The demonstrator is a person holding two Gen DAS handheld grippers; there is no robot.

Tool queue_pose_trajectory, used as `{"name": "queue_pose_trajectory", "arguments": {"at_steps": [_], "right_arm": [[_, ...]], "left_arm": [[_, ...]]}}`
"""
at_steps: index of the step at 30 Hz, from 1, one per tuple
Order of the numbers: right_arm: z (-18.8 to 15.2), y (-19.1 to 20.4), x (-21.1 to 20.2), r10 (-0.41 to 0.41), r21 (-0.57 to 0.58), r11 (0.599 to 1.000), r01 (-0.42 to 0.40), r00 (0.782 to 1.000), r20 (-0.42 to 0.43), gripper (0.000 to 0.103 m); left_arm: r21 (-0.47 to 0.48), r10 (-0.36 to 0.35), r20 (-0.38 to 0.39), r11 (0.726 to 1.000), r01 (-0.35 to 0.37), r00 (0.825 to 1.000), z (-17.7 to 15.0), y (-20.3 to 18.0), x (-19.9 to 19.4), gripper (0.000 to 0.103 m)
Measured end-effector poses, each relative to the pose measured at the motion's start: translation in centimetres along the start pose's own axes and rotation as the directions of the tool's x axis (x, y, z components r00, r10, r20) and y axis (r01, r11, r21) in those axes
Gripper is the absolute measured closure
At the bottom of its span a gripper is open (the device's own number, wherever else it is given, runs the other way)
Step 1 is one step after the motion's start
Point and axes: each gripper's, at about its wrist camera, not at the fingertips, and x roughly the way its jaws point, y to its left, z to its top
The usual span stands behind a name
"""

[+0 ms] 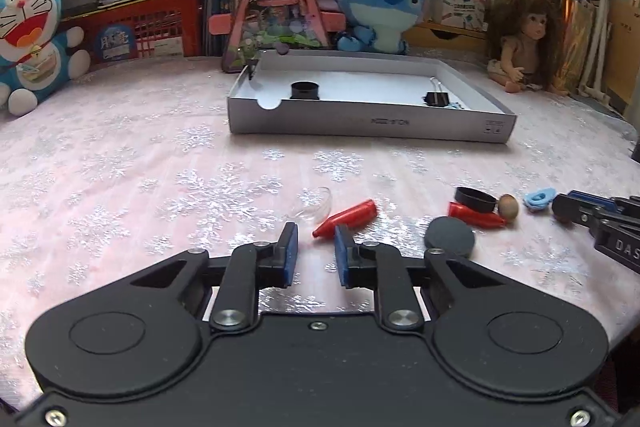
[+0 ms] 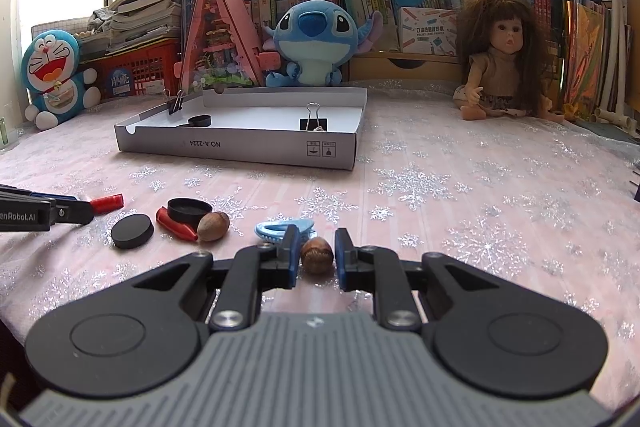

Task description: Organize rigid objects

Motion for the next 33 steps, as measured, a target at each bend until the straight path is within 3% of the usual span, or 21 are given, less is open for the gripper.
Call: {"name": "queue_pose_trajectory", "arguments": {"at_steps": [8, 16, 21, 33], "right_arm": [[0.0, 0.0, 0.0, 0.000, -0.001, 1.000, 0.000, 1.000, -0.002, 0.080], [-0.1, 0.0, 0.1, 0.001, -0.004, 1.000, -0.001, 1.000, -0.010, 0.080], [-0.2, 0.0, 0.1, 0.001, -0.002, 1.000, -0.001, 1.000, -0.011, 0.079], [-0.4, 0.2, 0.1, -0.002, -0.005, 1.000, 0.002, 1.000, -0.010, 0.075]], "left_arm": [[-0.023, 0.045, 0.000, 0.999, -0.045, 0.999, 0.6, 1.1, 0.6, 0.083], [0.011, -0.010, 0.044, 1.000, 0.009, 0.999, 0.2, -0.8, -1.1, 0.079], [-0.002, -0.019, 0.045, 1.000, 0.019, 0.999, 0.0, -1.8, -1.0, 0.057], [-0.070, 0.026, 0.020, 0.997, -0.025, 0.999, 0.3, -2.2, 1.1, 0.049]]}}
